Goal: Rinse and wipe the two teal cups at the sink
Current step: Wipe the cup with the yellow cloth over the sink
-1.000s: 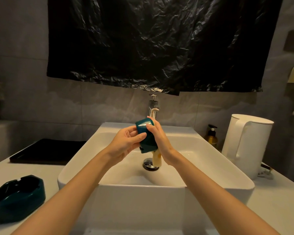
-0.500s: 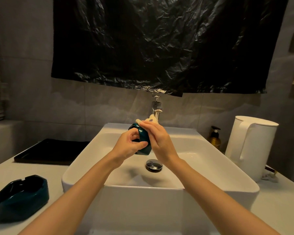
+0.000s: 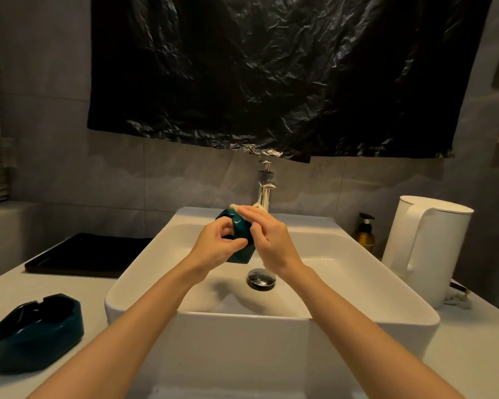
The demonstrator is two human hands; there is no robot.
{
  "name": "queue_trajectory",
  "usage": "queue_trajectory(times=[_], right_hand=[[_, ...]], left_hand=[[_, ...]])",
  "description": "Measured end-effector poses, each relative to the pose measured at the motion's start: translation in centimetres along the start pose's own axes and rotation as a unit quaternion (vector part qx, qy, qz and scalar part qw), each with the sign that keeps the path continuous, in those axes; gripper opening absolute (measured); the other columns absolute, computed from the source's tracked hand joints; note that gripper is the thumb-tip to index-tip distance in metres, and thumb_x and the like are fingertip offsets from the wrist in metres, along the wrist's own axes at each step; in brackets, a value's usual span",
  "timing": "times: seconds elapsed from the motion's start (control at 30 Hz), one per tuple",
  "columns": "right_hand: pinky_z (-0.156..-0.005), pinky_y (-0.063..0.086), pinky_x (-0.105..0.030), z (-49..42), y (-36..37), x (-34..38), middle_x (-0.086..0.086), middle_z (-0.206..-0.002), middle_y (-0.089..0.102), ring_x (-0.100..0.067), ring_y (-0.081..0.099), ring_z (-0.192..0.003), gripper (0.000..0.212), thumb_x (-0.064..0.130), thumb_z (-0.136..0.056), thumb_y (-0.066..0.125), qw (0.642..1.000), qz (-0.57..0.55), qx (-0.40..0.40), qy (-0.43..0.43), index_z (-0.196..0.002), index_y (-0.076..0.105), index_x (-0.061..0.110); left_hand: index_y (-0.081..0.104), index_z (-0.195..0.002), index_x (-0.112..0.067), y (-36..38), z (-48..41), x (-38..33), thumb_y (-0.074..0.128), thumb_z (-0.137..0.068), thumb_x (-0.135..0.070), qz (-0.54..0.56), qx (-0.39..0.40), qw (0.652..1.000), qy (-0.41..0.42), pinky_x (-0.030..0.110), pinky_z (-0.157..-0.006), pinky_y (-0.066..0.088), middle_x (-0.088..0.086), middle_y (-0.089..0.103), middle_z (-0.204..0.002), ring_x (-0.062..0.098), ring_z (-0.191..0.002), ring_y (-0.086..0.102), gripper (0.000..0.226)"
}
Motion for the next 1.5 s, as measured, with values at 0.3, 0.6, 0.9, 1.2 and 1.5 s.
queue_trajectory(times=[0.3, 0.6, 0.9, 1.2, 1.5], right_hand=[[-0.11, 0.036, -0.023, -0.2, 0.1, -0.1, 0.001, -0.137, 0.055, -0.009, 0.046, -0.126, 0.053, 0.029, -0.092, 0.025, 0.999, 0.051, 0.01, -0.003, -0.135, 0.054, 0.019], [-0.102, 0.035, -0.011, -0.3, 0.1, 0.2, 0.002, -0.131, 0.058, -0.003, 0.047, -0.12, 0.05, 0.026, -0.093, 0.026, 0.999, 0.033, 0.012, -0.032, -0.131, 0.057, 0.02], [-0.098, 0.036, -0.011, 0.1, -0.8, 0.4, 0.003, -0.123, 0.064, -0.006, 0.049, -0.114, 0.045, 0.022, -0.092, 0.03, 0.996, 0.036, -0.024, -0.083, -0.118, 0.067, 0.017], [-0.061, 0.053, -0.017, -0.5, -1.3, -0.3, -0.004, -0.109, 0.063, -0.015, 0.06, -0.093, 0.033, 0.032, -0.102, 0.034, 0.924, -0.287, -0.034, 0.248, -0.114, 0.063, 0.022], [-0.063, 0.057, -0.027, 0.8, -2.0, -0.1, -0.007, -0.105, 0.067, -0.022, 0.065, -0.092, 0.056, 0.07, -0.081, 0.048, 0.836, -0.357, 0.113, 0.402, -0.111, 0.062, 0.025]], left_hand=[[0.057, -0.109, -0.017, 0.2, 0.3, -0.4, 0.067, -0.085, -0.009, -0.019, 0.016, 0.999, 0.029, 0.025, -0.079, 0.056, 0.001, 0.066, -0.105, 0.019, -0.097, 0.065, 0.027], [0.057, -0.111, -0.012, 0.1, 0.5, -0.6, 0.067, -0.083, -0.003, -0.04, 0.022, 0.997, 0.068, 0.022, -0.076, 0.056, 0.004, 0.068, -0.103, 0.016, -0.094, 0.067, 0.031], [0.057, -0.112, -0.012, 0.6, 0.5, -0.8, 0.065, -0.084, 0.002, -0.045, 0.052, 0.994, 0.088, 0.021, -0.08, 0.055, 0.002, 0.067, -0.1, 0.013, -0.095, 0.066, 0.032], [0.054, -0.115, -0.013, 1.1, 0.9, -1.0, 0.064, -0.085, 0.001, -0.063, 0.079, 0.992, 0.081, 0.023, -0.09, 0.051, 0.002, 0.065, -0.11, 0.015, -0.105, 0.062, 0.035], [0.057, -0.11, -0.008, 1.5, 1.6, -1.4, 0.064, -0.082, 0.007, -0.001, 0.136, 0.988, 0.071, 0.022, -0.077, 0.056, 0.007, 0.067, -0.108, 0.015, -0.098, 0.067, 0.032]])
Point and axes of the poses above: each hand's wrist, its own z-axis away from the middle knuckle, its own y-axis out of the palm, x = y × z, the point moved 3 cm from there along -z, towards the middle knuckle
